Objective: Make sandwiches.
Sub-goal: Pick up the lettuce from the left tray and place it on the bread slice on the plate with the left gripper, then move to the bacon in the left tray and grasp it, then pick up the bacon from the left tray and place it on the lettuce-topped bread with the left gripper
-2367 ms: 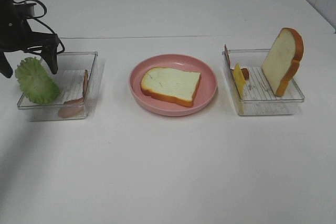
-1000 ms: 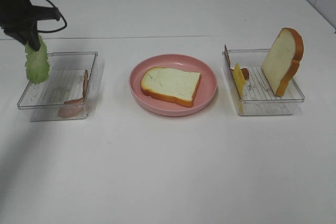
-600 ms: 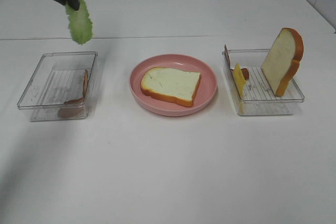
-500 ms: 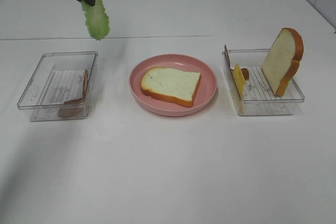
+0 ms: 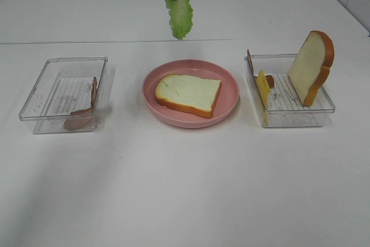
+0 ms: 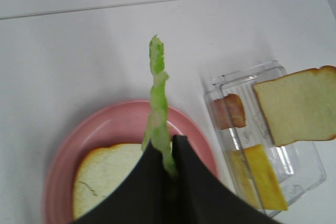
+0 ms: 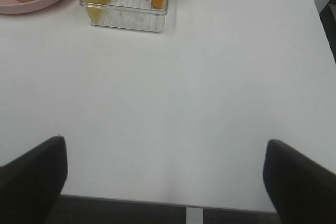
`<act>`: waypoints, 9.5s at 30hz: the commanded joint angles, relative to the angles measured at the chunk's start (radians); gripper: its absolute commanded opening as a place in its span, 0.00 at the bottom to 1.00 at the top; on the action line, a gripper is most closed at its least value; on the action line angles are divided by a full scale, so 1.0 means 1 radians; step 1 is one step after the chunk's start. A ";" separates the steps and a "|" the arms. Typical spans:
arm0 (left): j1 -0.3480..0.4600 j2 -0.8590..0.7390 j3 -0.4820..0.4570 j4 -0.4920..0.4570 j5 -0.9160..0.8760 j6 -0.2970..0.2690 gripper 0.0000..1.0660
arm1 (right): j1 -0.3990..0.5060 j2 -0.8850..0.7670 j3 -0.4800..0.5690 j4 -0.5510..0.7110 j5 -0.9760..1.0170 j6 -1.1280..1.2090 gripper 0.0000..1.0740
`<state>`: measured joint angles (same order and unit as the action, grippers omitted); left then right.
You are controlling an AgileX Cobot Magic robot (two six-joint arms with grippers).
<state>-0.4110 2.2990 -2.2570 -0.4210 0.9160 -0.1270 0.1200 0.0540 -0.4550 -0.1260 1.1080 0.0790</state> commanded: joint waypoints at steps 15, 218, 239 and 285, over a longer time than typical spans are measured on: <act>-0.026 0.194 -0.004 -0.418 0.074 0.157 0.00 | -0.005 -0.005 0.002 -0.001 -0.005 -0.005 0.92; 0.083 -0.005 0.369 0.377 0.403 -0.211 0.00 | -0.005 -0.005 0.002 -0.001 -0.005 -0.005 0.92; 0.079 -0.133 0.249 0.383 0.399 -0.173 0.00 | -0.005 -0.005 0.002 -0.001 -0.005 -0.005 0.92; -0.038 0.207 0.062 -0.400 0.092 0.156 0.00 | -0.005 -0.005 0.002 -0.001 -0.005 -0.005 0.92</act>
<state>-0.4510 2.5060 -2.1930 -0.8160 1.0010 0.0190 0.1200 0.0540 -0.4550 -0.1260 1.1080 0.0790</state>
